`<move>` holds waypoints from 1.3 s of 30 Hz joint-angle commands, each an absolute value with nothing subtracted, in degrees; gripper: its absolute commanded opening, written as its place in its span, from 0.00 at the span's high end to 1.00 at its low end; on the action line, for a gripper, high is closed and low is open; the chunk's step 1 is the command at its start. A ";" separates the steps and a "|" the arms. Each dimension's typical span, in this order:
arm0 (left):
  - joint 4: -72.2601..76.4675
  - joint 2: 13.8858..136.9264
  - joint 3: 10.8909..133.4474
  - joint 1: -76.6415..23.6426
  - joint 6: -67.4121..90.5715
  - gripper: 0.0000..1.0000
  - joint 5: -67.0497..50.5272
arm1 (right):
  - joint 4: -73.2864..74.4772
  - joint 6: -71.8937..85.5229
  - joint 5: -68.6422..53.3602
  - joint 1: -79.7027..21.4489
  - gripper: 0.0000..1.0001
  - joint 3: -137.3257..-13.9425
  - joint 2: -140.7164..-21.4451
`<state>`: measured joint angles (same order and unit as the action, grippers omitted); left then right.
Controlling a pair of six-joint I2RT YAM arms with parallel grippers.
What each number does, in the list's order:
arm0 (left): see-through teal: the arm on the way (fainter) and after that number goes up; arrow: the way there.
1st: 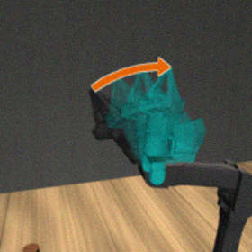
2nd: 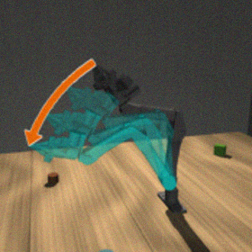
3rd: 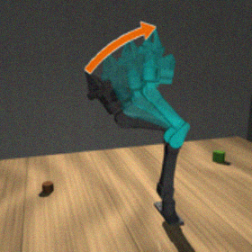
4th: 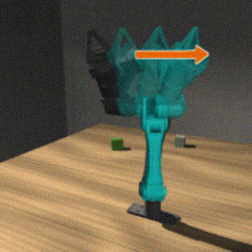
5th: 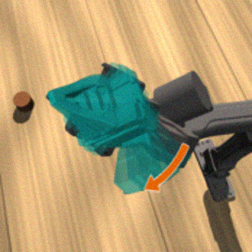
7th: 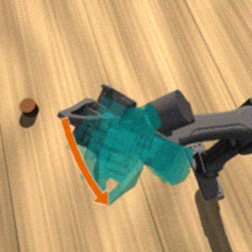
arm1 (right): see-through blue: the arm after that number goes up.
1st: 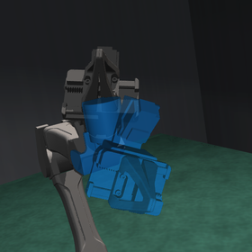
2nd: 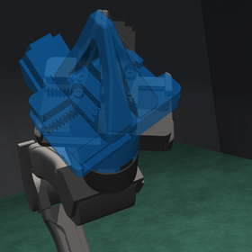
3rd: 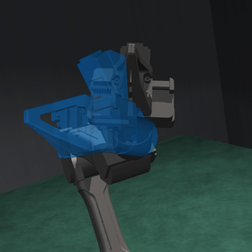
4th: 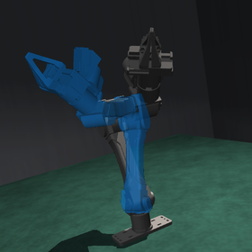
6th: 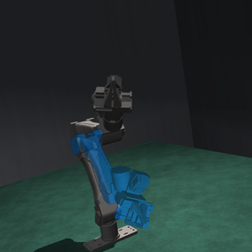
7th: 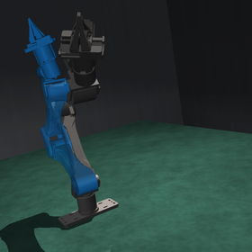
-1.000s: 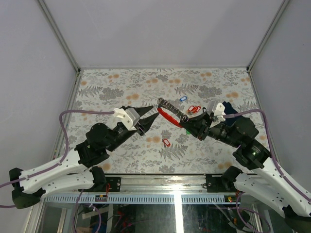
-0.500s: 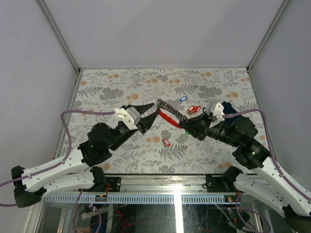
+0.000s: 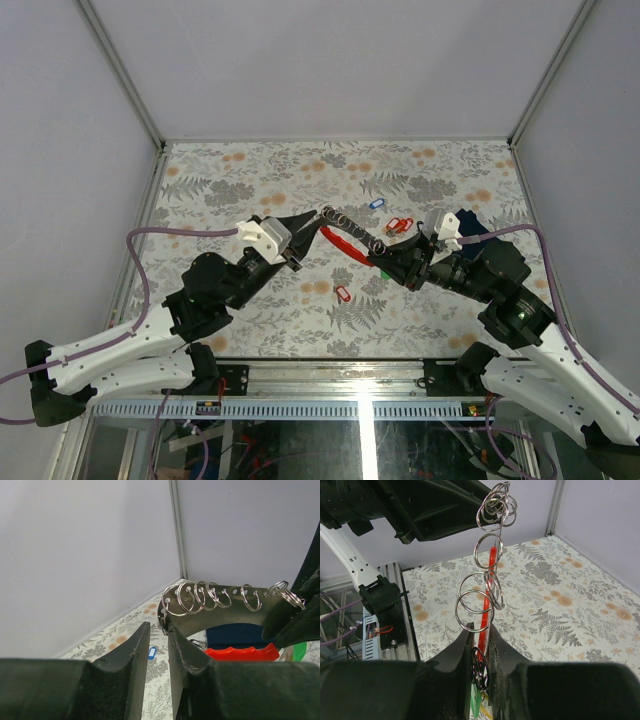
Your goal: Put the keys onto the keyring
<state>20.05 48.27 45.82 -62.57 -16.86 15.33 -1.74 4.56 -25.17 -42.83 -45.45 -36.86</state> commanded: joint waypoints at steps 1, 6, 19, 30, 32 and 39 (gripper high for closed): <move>22.63 47.90 46.76 -62.34 -19.36 0.83 17.05 | -5.06 4.83 -26.10 -43.09 1.00 -46.58 -36.27; 20.43 47.79 47.25 -62.38 -21.41 1.00 16.91 | -5.01 4.88 -26.28 -43.08 1.00 -46.45 -36.28; 14.13 45.98 48.38 -62.36 -27.47 1.00 11.49 | -3.29 2.64 -25.95 -43.13 1.00 -45.91 -36.09; 7.35 44.81 49.74 -62.36 -39.00 1.00 7.77 | -2.99 -0.65 -25.29 -43.14 1.00 -44.31 -34.62; 6.77 44.92 49.87 -62.38 -39.05 1.00 8.31 | -2.99 -0.90 -24.94 -43.15 1.00 -44.12 -34.24; 7.60 44.18 47.76 -62.39 -35.95 1.00 8.97 | -4.28 -3.95 -25.68 -43.15 0.99 -41.85 -32.23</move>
